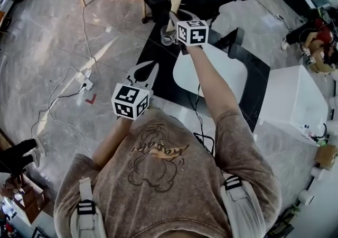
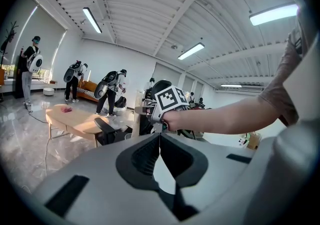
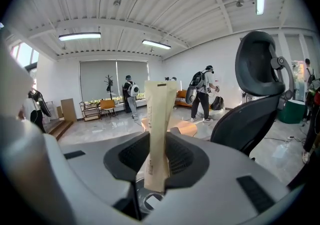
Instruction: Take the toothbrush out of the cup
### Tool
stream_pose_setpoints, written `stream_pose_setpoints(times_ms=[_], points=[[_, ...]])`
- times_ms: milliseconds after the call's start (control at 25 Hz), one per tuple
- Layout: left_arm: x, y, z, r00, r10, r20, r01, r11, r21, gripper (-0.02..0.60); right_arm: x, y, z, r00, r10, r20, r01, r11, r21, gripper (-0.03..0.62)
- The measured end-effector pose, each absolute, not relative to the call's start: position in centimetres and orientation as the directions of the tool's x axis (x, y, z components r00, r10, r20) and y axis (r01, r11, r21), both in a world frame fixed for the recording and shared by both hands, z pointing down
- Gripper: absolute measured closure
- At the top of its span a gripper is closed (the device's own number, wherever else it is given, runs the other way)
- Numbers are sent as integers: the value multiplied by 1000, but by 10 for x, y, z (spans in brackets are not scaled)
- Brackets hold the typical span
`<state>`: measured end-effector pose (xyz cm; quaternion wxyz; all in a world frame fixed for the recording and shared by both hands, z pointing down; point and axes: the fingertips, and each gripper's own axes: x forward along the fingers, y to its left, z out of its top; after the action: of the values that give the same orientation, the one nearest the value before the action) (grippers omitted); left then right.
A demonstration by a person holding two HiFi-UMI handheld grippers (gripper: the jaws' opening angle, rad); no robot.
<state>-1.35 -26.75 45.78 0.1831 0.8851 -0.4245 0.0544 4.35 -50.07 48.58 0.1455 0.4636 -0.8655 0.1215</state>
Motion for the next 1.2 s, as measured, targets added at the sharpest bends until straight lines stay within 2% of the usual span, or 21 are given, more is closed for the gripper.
stream_pose_setpoints(times_ms=[360,800,1080,1200], points=[[-10,-265,457,641,-727,244,-764,-578,286,565,49,-475,457,-556,-767,320,-819,572,-50,482],[-4,-264,453,655,-719,235,-753,-593,286,565,77,-380,427,-587,-777,229,-806,587,-76,482],[1,-267,446,661,-717,221,-747,-599,289,565,99,-310,432,-544,-805,238,-831,555,-20,482],[2,-265,443,659,-719,220,-749,-602,277,565,108,-279,438,-518,-821,239,-852,521,-57,482]])
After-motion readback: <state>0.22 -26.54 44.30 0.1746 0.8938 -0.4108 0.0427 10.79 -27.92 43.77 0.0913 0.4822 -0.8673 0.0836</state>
